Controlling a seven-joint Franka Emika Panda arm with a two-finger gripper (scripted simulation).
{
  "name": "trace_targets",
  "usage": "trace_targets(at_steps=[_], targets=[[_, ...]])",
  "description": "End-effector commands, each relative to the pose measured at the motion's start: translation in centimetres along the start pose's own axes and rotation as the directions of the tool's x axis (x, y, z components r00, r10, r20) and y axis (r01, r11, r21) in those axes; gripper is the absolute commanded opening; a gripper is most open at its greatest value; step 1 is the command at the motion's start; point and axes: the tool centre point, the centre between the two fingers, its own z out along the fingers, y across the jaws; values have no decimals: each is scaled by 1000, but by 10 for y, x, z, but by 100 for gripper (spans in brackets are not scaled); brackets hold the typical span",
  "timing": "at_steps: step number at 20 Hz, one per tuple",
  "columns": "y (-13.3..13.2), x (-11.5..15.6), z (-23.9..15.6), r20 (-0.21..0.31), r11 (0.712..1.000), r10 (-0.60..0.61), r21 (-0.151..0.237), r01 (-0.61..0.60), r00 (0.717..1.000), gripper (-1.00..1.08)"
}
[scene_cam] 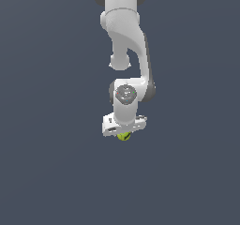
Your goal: Pick up the object and move it to a goal position.
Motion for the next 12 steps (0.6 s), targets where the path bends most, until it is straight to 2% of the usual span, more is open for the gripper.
trace_targets(at_steps=[1, 12], targets=[[1, -2, -5, -2, 1000, 0, -1, 0, 1000, -100], [15, -35, -55, -2, 1000, 0, -1, 0, 1000, -100]])
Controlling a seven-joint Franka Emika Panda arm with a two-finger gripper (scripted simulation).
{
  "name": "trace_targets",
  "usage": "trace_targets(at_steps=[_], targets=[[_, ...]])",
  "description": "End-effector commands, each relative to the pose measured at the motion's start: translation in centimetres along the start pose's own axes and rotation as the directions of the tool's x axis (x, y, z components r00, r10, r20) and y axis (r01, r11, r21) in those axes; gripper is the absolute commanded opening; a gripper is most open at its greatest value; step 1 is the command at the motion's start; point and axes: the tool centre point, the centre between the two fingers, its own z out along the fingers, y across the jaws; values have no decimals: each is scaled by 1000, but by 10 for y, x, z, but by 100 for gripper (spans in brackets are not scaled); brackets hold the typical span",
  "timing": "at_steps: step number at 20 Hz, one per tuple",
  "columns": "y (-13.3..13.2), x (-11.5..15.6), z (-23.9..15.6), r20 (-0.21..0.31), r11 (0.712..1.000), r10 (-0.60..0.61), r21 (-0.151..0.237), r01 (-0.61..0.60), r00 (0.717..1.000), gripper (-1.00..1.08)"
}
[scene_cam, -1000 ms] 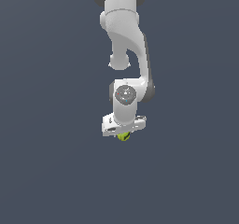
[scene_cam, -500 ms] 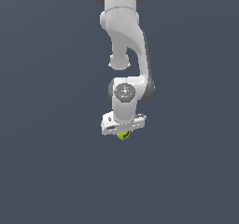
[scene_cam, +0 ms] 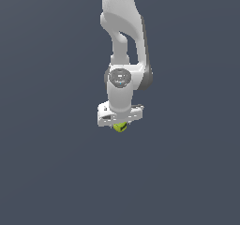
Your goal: Pick up the object and move it to a goal position.
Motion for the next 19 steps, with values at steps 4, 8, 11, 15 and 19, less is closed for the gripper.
trace_targets(at_steps=[4, 8, 11, 15, 19], targets=[[10, -22, -37, -3, 1000, 0, -1, 0, 1000, -100], [17, -36, -59, -3, 1000, 0, -1, 0, 1000, -100], [20, -43, -71, -3, 1000, 0, -1, 0, 1000, -100], [23, -48, -82, -3, 1000, 0, 0, 0, 1000, -100], [24, -50, -85, -3, 1000, 0, 0, 0, 1000, -100]])
